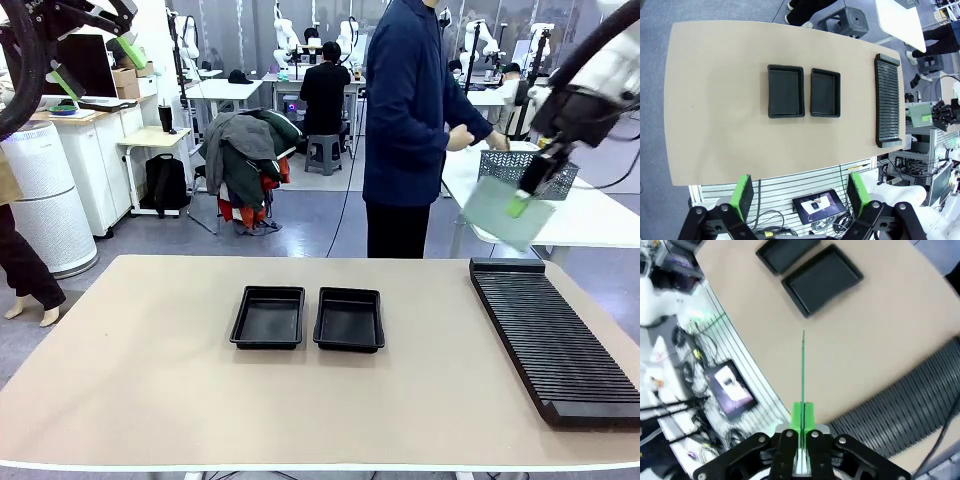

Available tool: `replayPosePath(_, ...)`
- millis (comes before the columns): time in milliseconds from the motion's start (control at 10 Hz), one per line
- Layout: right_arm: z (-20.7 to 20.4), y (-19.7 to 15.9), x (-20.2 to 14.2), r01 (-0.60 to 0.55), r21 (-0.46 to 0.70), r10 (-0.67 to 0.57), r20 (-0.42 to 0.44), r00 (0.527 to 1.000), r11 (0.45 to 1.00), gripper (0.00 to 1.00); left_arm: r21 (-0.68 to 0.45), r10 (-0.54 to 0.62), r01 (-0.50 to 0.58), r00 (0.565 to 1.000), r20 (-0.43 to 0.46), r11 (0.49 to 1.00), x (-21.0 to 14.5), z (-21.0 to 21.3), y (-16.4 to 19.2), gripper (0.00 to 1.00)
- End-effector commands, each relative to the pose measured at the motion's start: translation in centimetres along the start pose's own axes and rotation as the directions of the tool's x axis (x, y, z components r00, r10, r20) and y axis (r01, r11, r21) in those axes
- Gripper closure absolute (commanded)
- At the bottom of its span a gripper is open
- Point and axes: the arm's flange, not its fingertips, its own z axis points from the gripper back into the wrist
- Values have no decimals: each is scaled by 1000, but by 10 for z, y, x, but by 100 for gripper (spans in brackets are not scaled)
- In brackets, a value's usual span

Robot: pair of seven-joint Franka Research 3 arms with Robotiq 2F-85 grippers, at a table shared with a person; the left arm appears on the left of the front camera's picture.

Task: Inspect and transfer BCBs to ESD trays.
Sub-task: Pick up the Blank PCB from the PCB Rack and place it in the left ESD tray.

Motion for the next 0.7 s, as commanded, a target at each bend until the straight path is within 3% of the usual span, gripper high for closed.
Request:
replayPosePath(0,-44,1,19,94,95,-108,147,983,991,97,1,-8,8,1000,-2,1000,-1,-1,1,0)
replayPosePath(500,-165,4,66,183,395,-316,304,899,900,97,1,-8,8,1000,-2,1000,-1,-1,1,0)
replayPosePath(600,-189,8,77,213,426,-359,300,884,879,97,1,-8,8,1000,-2,1000,-1,-1,1,0)
